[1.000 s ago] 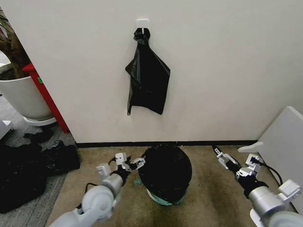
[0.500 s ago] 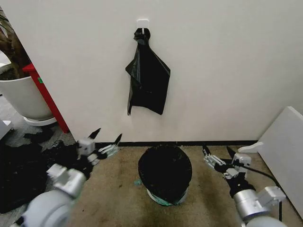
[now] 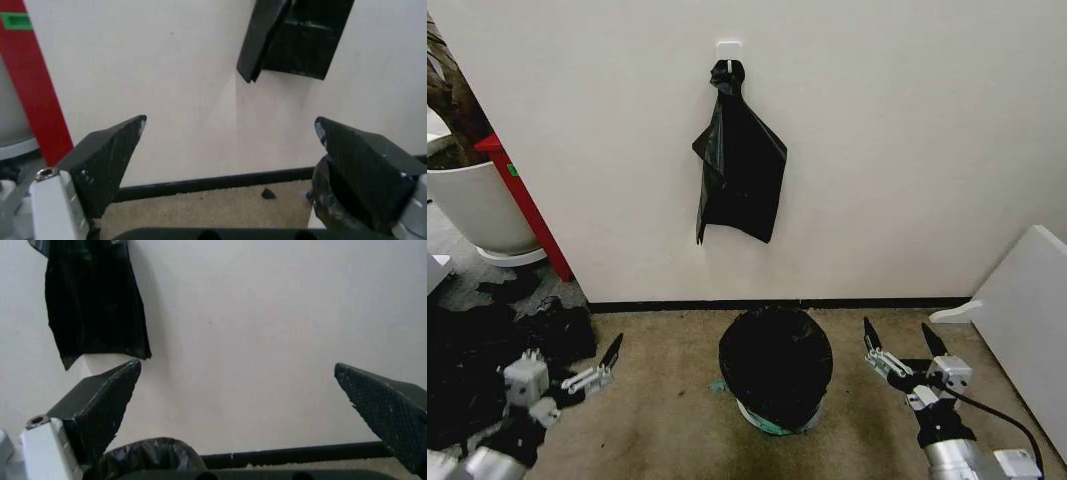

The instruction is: Place the garbage bag over the trash bin.

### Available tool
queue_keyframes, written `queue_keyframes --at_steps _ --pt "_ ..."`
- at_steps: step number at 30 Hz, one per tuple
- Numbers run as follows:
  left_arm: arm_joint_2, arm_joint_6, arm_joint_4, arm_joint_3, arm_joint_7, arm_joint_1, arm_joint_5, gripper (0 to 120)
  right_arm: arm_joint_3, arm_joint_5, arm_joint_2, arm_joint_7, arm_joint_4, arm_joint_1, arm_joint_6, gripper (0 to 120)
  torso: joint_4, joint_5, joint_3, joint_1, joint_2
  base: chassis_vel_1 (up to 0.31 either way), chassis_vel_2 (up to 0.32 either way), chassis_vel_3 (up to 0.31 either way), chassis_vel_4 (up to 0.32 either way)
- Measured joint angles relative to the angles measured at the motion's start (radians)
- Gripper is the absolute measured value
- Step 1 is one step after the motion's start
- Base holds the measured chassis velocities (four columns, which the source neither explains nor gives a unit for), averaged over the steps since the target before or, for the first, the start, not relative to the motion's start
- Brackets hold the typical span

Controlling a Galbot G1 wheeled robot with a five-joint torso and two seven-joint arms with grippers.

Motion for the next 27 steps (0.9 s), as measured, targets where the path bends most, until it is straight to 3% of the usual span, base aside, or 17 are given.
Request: queue_keyframes --at_steps 10,27 --pt "-0.030 0.003 -0.013 0.045 -0.014 -0.036 0.044 100 0.010 0.009 -0.009 -0.023 -0.002 -0.036 0.022 100 -0.0003 0.0001 0.000 0.000 0.000 0.000 0.000 0.000 0.000" --pt "0.013 0.057 -0.008 0.049 -0.040 -0.081 0.035 100 0.020 0.039 -0.010 -0.020 -0.011 -0.037 0.019 100 -0.0003 0.0000 0.000 0.000 0.000 0.000 0.000 0.000 0.000"
